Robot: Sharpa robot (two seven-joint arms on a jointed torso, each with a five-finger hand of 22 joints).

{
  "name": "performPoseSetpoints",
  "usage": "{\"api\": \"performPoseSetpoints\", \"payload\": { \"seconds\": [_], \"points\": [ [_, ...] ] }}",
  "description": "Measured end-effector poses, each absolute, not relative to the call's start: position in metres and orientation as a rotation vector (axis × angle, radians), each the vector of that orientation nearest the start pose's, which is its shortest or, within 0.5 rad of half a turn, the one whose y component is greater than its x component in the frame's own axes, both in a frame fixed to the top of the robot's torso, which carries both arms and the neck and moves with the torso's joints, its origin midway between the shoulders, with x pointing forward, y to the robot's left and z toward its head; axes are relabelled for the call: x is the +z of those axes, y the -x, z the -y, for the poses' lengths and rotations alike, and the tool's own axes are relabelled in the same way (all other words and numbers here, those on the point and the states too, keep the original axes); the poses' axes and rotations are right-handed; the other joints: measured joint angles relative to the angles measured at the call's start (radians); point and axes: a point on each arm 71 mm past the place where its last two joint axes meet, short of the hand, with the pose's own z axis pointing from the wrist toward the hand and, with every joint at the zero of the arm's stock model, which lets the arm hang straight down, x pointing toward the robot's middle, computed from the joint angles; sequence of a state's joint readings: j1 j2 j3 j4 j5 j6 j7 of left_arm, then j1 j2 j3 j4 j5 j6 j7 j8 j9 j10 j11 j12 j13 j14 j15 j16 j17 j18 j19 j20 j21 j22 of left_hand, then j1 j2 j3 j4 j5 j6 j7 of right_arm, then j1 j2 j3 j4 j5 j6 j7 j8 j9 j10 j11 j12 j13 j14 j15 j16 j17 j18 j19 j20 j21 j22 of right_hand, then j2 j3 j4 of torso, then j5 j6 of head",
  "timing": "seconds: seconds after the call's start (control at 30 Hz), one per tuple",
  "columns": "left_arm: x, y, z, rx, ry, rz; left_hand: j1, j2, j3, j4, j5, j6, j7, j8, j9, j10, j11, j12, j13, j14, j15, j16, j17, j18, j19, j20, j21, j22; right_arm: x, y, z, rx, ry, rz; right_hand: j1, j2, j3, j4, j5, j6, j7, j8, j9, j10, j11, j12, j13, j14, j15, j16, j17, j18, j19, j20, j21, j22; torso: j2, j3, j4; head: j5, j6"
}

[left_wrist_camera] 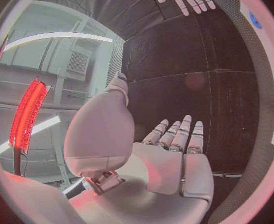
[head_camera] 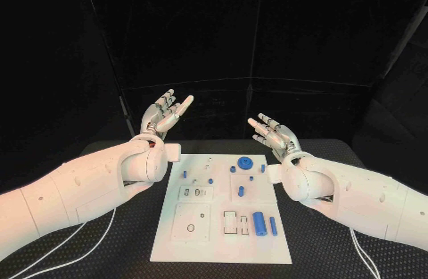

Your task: Assemble the parts on the task board

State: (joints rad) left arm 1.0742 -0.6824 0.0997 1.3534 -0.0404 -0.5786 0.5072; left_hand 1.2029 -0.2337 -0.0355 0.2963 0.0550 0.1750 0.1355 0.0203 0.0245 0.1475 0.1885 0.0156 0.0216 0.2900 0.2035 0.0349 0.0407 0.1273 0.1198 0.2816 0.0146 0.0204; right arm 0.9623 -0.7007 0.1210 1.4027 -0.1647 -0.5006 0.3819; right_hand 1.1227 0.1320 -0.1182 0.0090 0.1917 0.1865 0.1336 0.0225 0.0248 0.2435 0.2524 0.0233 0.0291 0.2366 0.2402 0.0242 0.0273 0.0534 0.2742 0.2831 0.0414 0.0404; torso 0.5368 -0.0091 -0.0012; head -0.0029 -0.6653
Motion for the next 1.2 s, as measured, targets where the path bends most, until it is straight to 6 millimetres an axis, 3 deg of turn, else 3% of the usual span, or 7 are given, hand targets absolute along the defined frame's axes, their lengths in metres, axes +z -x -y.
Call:
{"api": "performPoseSetpoints", "payload": {
  "seconds": [0.23, 0.37, 0.5, 0.6, 0.77, 0.9, 1.2],
  "points": [
    [-0.198, -0.517, -0.198, -1.392, 1.141, -1.154, 0.021, 0.010, 0.009, 0.007, 0.000, 0.009, -0.001, 0.000, 0.001, 0.012, 0.012, 0.005, 0.002, 0.023, 0.004, 0.006, 0.005, 0.005, 0.006, 0.007, 0.004, 0.002, -0.251, -0.489, 0.180, 1.409, -1.098, -1.465, 0.107, 0.005, 0.016, -0.060, 0.000, 0.096, 0.007, 0.015, 0.010, 0.129, 0.009, 0.023, 0.011, 0.155, 0.007, 0.029, 0.013, 0.032, 0.119, 0.007, 0.044, 0.021, 0.000, -0.0003, -0.0003, 0.000, -0.002],
    [-0.200, -0.516, -0.216, -1.376, 1.139, -1.154, 0.050, 0.031, 0.036, 0.005, 0.000, 0.043, 0.001, 0.010, 0.006, 0.044, 0.027, 0.012, 0.006, 0.076, 0.008, 0.017, 0.013, 0.005, 0.036, 0.012, 0.015, 0.009, -0.239, -0.501, 0.192, 1.344, -0.936, -1.466, 0.169, 0.005, 0.033, -0.109, -0.005, 0.223, 0.016, 0.041, 0.023, 0.305, -0.001, 0.057, 0.024, 0.334, -0.010, 0.066, 0.027, 0.057, 0.239, 0.007, 0.091, 0.041, 0.007, 0.0000, -0.0017, 0.007, -0.028],
    [-0.200, -0.513, -0.221, -1.385, 1.137, -1.161, 0.101, 0.083, 0.079, 0.001, 0.000, 0.158, 0.008, 0.039, 0.021, 0.181, 0.046, 0.042, 0.021, 0.262, 0.016, 0.065, 0.041, 0.005, 0.164, 0.013, 0.058, 0.032, -0.225, -0.509, 0.194, 1.295, -0.774, -1.466, 0.220, 0.005, 0.054, -0.163, -0.009, 0.419, 0.034, 0.076, 0.039, 0.497, -0.027, 0.093, 0.031, 0.530, -0.043, 0.108, 0.037, 0.095, 0.367, 0.000, 0.148, 0.062, 0.018, 0.0010, -0.0031, 0.008, -0.034],
    [-0.199, -0.510, -0.220, -1.405, 1.131, -1.167, 0.134, 0.116, 0.102, -0.003, 0.000, 0.278, 0.017, 0.067, 0.035, 0.330, 0.062, 0.072, 0.034, 0.415, 0.024, 0.105, 0.060, 0.005, 0.333, 0.012, 0.116, 0.062, -0.219, -0.512, 0.194, 1.260, -0.675, -1.474, 0.234, 0.009, 0.067, -0.197, -0.011, 0.525, 0.051, 0.087, 0.042, 0.597, -0.046, 0.101, 0.031, 0.642, -0.067, 0.127, 0.041, 0.095, 0.442, -0.012, 0.183, 0.073, 0.025, 0.0012, -0.0033, 0.007, -0.034],
    [-0.195, -0.505, -0.222, -1.430, 1.116, -1.177, 0.169, 0.151, 0.111, -0.010, 0.000, 0.487, 0.040, 0.111, 0.053, 0.627, 0.038, 0.132, 0.051, 0.585, -0.015, 0.159, 0.078, 0.036, 0.582, 0.006, 0.219, 0.104, -0.206, -0.516, 0.193, 1.193, -0.507, -1.485, 0.238, 0.005, 0.086, -0.247, -0.011, 0.642, 0.073, 0.087, 0.041, 0.721, -0.073, 0.101, 0.031, 0.792, -0.106, 0.143, 0.046, 0.110, 0.542, -0.039, 0.237, 0.091, 0.044, 0.0000, -0.0024, 0.003, -0.029],
    [-0.193, -0.500, -0.221, -1.453, 1.098, -1.191, 0.183, 0.165, 0.102, -0.027, 0.000, 0.636, 0.065, 0.135, 0.062, 0.725, 0.011, 0.147, 0.049, 0.703, -0.051, 0.196, 0.099, 0.052, 0.708, -0.015, 0.278, 0.126, -0.199, -0.519, 0.192, 1.127, -0.393, -1.499, 0.242, 0.001, 0.102, -0.272, -0.009, 0.714, 0.083, 0.087, 0.041, 0.806, -0.095, 0.100, 0.032, 0.910, -0.139, 0.164, 0.056, 0.110, 0.619, -0.071, 0.291, 0.112, 0.061, -0.0023, 0.0009, 0.000, -0.026],
    [-0.184, -0.482, -0.221, -1.505, 1.054, -1.224, 0.198, 0.180, 0.081, -0.053, 0.000, 0.701, 0.088, 0.131, 0.049, 0.791, -0.010, 0.139, 0.044, 0.784, -0.080, 0.205, 0.128, 0.051, 0.818, -0.048, 0.317, 0.139, -0.180, -0.525, 0.183, 0.933, -0.120, -1.548, 0.245, -0.022, 0.111, -0.287, 0.014, 0.805, 0.054, 0.087, 0.041, 0.929, -0.138, 0.077, 0.034, 1.130, -0.201, 0.238, 0.109, 0.110, 0.749, -0.142, 0.437, 0.184, 0.112, -0.0115, 0.0074, -0.016, -0.018]
  ]
}}
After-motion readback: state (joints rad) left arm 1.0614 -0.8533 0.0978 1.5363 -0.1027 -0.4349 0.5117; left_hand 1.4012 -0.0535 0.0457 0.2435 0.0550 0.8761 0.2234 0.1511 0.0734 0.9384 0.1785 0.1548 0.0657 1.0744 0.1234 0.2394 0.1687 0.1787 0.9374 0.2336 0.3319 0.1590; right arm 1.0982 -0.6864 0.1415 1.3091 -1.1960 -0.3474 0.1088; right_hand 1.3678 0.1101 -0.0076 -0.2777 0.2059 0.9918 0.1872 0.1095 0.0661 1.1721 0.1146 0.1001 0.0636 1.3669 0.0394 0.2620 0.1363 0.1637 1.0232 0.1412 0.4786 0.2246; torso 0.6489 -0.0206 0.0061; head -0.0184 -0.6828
